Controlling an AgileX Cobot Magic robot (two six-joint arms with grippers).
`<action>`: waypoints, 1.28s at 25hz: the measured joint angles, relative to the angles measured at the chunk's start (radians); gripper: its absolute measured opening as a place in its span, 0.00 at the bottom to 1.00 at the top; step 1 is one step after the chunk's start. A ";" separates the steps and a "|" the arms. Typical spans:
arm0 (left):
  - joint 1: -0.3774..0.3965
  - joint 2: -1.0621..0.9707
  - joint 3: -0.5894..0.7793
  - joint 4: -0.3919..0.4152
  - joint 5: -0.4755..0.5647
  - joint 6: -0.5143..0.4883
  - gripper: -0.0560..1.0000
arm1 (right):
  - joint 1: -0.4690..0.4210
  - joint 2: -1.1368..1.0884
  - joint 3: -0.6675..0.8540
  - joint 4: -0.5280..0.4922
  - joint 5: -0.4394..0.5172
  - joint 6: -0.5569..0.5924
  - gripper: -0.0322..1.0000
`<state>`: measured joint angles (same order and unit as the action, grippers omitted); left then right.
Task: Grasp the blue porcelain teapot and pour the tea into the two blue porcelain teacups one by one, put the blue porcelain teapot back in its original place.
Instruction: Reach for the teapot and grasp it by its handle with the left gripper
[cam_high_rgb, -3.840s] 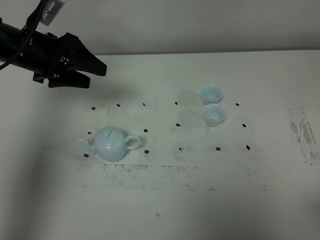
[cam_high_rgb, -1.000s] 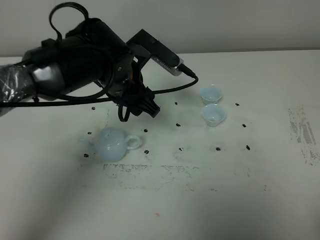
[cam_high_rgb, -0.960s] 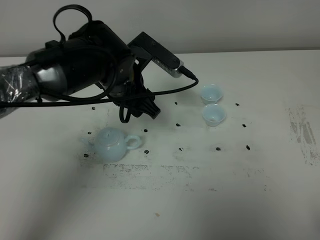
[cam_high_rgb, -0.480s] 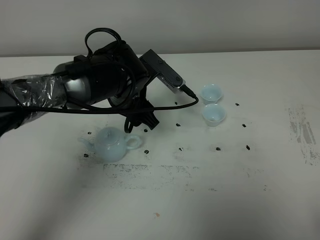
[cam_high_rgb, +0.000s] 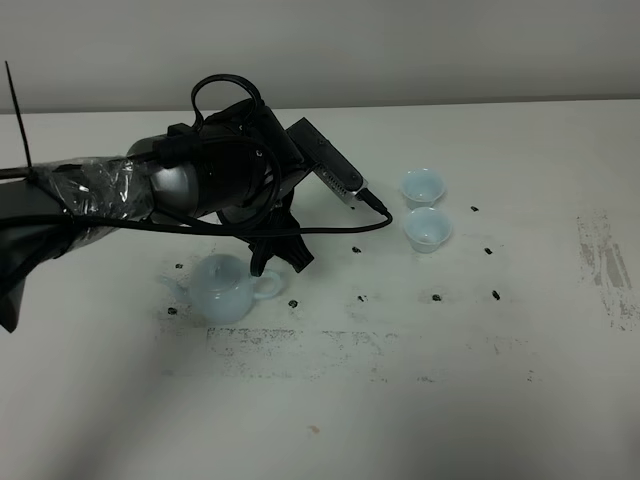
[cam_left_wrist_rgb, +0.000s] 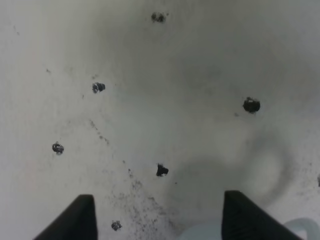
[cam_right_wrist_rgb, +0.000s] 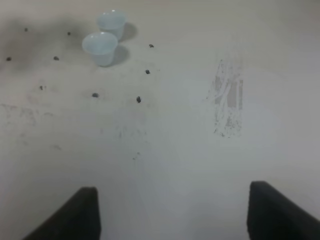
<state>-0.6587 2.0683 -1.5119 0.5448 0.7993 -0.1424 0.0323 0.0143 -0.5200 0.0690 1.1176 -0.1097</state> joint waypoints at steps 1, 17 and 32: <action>0.000 0.000 0.000 0.000 0.001 0.000 0.51 | 0.000 0.000 0.000 0.000 0.000 0.000 0.60; -0.023 0.000 0.000 -0.100 0.061 0.089 0.47 | 0.000 0.000 0.000 0.000 0.000 0.000 0.60; -0.046 0.000 0.000 -0.118 0.090 0.115 0.47 | 0.000 0.000 0.000 0.000 0.000 0.000 0.60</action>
<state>-0.7046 2.0683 -1.5119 0.4270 0.8891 -0.0276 0.0323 0.0143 -0.5200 0.0690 1.1176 -0.1097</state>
